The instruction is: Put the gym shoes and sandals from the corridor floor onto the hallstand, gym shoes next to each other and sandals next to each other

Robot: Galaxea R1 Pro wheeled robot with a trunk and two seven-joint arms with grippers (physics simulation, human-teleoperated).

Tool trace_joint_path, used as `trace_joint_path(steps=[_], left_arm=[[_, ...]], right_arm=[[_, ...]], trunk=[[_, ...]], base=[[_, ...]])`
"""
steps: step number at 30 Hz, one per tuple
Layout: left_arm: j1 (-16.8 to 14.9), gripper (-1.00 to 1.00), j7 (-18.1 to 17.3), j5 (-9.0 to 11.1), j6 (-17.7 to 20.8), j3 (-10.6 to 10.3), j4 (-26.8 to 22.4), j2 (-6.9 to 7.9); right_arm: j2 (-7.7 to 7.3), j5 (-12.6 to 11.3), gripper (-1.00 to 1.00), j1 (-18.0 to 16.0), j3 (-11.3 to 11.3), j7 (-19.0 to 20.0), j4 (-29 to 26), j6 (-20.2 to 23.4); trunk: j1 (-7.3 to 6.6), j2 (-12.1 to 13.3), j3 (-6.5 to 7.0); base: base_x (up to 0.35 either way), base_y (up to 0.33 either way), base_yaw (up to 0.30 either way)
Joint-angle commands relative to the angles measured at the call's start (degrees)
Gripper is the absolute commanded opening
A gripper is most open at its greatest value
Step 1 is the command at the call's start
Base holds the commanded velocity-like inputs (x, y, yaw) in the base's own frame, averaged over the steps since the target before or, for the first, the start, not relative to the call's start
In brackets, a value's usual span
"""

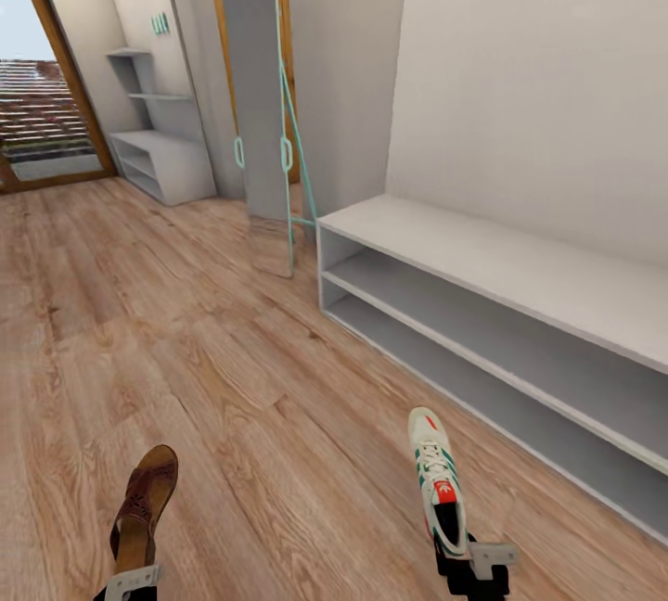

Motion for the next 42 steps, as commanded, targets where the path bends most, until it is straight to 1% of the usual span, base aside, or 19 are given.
trace_joint_path(steps=[1,35,42], left_arm=[[-0.1,-1.00,-0.2,-0.6,-0.2,0.5,0.0,-0.02],[-0.1,-1.00,0.0,-0.4,-0.1,0.5,0.1,-0.09],[0.0,-1.00,0.0,-0.4,-0.2,0.5,0.2,-0.09]], right_arm=[[0.09,0.5,-1.00,0.0,-0.4,0.0,0.0,-0.2],[0.21,0.5,-1.00,0.0,-0.4,0.0,0.0,-0.2],[0.21,0.5,-1.00,0.0,-0.4,0.0,0.0,-0.2]], trunk=[[0.02,0.0,-0.05],[0.02,0.0,-0.05],[0.02,0.0,-0.05]], base=[[0.331,0.001,0.279],[0.335,0.001,0.279],[0.326,0.100,0.279]])
